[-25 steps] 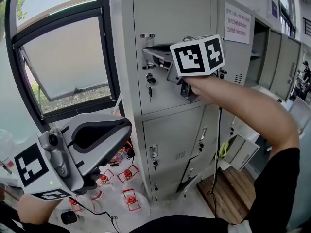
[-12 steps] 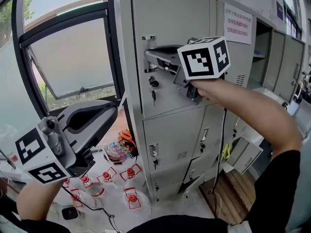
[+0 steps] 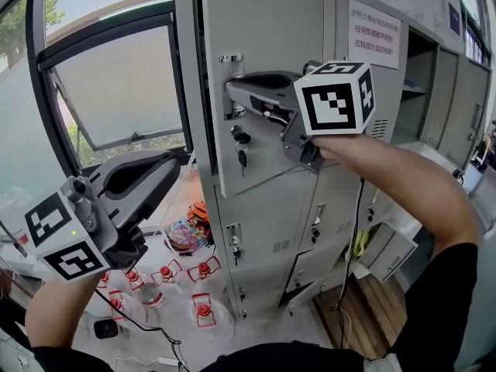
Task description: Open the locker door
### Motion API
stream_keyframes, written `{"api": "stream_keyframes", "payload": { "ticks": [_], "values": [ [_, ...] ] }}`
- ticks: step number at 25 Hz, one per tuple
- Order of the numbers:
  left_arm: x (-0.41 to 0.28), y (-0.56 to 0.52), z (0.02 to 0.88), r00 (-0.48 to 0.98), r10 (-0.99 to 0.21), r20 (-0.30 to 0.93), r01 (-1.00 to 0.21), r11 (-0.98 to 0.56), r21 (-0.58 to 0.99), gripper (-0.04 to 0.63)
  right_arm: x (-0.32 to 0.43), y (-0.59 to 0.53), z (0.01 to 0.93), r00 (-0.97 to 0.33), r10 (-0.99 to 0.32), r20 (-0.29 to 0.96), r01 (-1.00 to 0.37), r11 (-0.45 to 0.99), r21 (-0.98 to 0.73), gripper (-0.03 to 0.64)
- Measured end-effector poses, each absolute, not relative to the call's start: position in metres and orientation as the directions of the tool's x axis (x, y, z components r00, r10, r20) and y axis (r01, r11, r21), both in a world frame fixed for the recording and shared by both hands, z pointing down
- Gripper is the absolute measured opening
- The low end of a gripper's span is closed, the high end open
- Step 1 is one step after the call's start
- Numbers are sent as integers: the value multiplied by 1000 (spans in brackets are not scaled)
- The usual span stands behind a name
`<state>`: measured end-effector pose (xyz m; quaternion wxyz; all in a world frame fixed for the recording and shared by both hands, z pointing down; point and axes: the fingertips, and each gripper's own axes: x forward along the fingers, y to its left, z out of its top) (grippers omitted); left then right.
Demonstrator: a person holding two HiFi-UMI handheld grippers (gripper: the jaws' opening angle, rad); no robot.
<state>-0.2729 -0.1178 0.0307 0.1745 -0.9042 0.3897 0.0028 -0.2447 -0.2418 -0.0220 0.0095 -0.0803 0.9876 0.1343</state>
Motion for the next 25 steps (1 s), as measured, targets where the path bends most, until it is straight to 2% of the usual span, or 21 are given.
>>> {"api": "stream_keyframes", "payload": {
  "ticks": [11, 25],
  "values": [
    [-230, -120, 49, 661, -734, -154, -743, -612, -273, 11, -217, -221, -22, -1000, 19, -3, 17, 964, 265, 31],
    [-256, -144, 44, 646, -746, -162, -757, -600, -258, 11, -204, -213, -21, -995, 104, 2, 100, 948, 301, 29]
  ]
}}
